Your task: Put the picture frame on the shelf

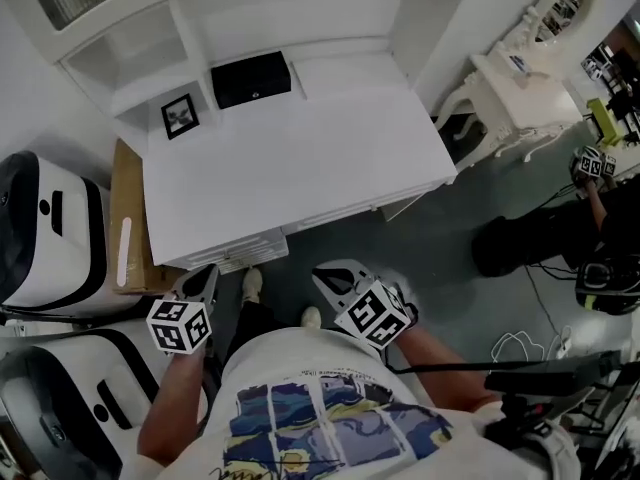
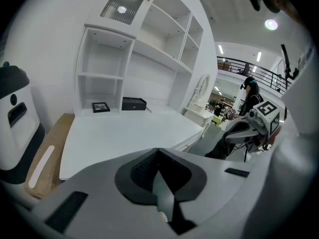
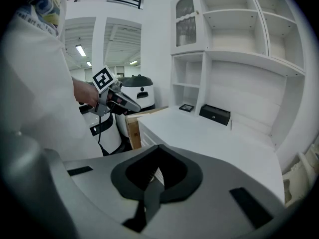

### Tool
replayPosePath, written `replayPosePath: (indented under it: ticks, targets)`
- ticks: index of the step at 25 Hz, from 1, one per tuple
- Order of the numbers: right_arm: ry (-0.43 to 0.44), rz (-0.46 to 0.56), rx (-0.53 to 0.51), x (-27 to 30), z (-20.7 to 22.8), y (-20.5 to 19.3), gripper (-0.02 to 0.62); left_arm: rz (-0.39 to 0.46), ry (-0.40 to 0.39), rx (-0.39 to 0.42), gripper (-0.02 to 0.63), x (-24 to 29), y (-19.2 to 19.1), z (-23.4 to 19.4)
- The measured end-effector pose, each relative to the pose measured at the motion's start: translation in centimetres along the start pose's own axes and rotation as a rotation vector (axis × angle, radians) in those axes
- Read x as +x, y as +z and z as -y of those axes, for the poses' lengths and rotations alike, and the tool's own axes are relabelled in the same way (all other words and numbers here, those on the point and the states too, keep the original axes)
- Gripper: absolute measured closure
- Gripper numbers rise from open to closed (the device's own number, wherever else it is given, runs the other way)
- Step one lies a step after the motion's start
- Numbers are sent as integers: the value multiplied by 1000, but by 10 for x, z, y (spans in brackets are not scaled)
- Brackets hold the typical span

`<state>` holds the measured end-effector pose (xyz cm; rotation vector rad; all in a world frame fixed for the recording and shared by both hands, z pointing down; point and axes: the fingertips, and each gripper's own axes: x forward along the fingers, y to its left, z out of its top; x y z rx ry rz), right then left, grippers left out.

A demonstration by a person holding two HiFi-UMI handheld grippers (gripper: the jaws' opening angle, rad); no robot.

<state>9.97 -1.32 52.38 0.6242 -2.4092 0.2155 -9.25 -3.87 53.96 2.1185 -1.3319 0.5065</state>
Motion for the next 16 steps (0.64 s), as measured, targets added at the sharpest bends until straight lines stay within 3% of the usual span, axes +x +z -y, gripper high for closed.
replayPosePath:
  ticks: [16]
  targets:
    - [23,-17,-3,36,21,17,571,-7,21,-25,592,18,19,-39]
